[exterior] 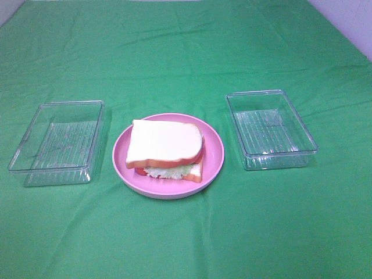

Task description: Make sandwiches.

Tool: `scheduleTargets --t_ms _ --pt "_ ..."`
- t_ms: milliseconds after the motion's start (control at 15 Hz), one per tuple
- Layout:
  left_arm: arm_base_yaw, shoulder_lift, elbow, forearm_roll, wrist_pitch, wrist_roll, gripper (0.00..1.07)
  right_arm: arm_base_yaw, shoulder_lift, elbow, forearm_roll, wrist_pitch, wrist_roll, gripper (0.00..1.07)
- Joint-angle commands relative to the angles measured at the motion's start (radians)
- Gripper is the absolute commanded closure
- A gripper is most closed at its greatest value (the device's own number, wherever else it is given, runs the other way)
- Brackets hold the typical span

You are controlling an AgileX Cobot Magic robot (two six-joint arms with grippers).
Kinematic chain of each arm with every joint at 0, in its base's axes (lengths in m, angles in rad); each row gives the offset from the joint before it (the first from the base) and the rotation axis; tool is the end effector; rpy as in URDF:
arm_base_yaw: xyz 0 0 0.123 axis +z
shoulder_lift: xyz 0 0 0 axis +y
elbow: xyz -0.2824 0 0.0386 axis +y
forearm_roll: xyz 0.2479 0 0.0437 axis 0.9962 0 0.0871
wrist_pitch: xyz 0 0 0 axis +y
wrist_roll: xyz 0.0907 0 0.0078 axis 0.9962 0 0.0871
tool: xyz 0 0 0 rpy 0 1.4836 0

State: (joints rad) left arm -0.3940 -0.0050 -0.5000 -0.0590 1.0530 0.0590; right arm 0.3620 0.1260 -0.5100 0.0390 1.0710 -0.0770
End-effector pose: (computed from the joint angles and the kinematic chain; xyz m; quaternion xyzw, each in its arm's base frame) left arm -0.0068 -0.0022 0.2779 0.1918 0.8276 -0.1169 0.5144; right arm 0.0112 0.0076 0.2787 -0.1923 0.8631 0.0856 0.4591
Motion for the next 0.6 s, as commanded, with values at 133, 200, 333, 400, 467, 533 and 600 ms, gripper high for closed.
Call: scheduleTargets --t_ms 133,200,333,400,467,533,600 --pt "0.239 -0.021 0.002 -0.008 -0.010 -0.001 0.40 -0.191 -0.016 0.004 -0.003 -0.013 -0.010 0.30" --pt "0.358 -0.021 0.002 -0.008 -0.010 -0.001 0.40 -0.304 -0.048 0.004 -0.003 -0.013 -0.010 0.30" --pt "0.437 -0.021 0.002 -0.008 -0.010 -0.001 0.40 -0.370 -0.065 0.004 -0.004 -0.013 -0.010 0.30" --pt "0.447 -0.021 0.002 -0.008 -0.010 -0.001 0.40 -0.394 -0.077 0.004 -0.004 -0.013 -0.010 0.30" --pt "0.453 -0.021 0.002 -0.008 -0.010 -0.001 0.40 -0.393 -0.088 0.004 -0.003 -0.013 -0.010 0.30" --pt "0.453 -0.021 0.002 -0.008 -0.010 -0.001 0.40 -0.390 -0.097 0.004 -0.003 -0.013 -0.010 0.30" --pt "0.453 -0.021 0.002 -0.008 -0.010 -0.001 0.40 -0.389 -0.110 0.004 -0.003 -0.013 -0.010 0.30"
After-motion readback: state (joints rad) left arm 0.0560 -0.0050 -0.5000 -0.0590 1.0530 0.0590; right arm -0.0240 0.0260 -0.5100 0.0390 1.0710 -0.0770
